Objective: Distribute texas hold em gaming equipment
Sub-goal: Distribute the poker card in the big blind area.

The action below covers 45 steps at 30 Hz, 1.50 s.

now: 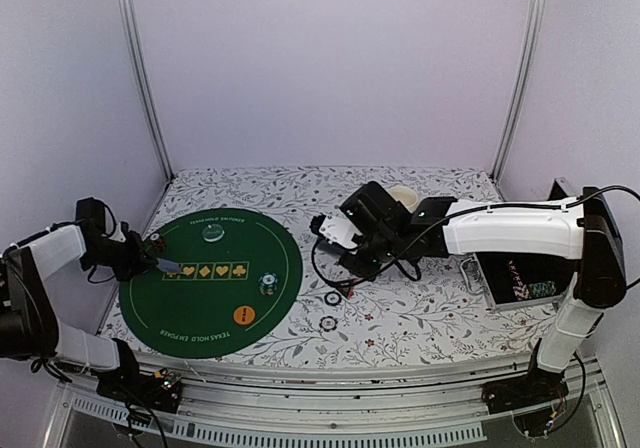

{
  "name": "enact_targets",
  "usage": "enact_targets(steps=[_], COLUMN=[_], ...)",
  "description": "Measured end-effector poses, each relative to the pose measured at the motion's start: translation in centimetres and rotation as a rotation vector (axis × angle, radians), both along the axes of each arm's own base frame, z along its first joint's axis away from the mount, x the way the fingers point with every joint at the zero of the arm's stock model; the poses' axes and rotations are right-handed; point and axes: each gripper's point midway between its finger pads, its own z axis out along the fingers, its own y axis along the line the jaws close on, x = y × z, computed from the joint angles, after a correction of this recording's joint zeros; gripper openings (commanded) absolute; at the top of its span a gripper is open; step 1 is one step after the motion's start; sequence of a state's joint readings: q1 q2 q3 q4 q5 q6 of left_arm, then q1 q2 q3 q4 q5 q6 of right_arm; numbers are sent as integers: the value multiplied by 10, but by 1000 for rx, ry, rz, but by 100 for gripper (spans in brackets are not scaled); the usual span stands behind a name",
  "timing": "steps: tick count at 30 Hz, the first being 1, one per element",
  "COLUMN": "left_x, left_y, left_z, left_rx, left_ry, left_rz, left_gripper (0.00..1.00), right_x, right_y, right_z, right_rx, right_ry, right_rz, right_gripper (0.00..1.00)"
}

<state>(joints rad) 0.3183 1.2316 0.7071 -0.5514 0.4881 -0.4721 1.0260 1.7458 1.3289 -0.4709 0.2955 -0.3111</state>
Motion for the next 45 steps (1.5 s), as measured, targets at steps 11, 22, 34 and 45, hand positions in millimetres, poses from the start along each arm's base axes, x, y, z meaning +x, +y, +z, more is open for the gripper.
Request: enact_targets(steps=[11,22,34,45], left_x=[-22,-7,25,28], left_y=[50,84,82,74], left_z=[-15,-7,21,-2], left_rx=[42,218,259,344], left_ry=[99,151,41,186], left_rz=[234,188,16,-125], left_gripper=[0,0,0,0], right_x=[4,7,3,3], right_y=[-8,-14,-12,-11], right_z=[-7,-5,17,24], right_rx=[2,21,91,110], right_ry=[2,-7,-23,-32], right_rz=[7,19,56,67], right_gripper=[45,45,45,45])
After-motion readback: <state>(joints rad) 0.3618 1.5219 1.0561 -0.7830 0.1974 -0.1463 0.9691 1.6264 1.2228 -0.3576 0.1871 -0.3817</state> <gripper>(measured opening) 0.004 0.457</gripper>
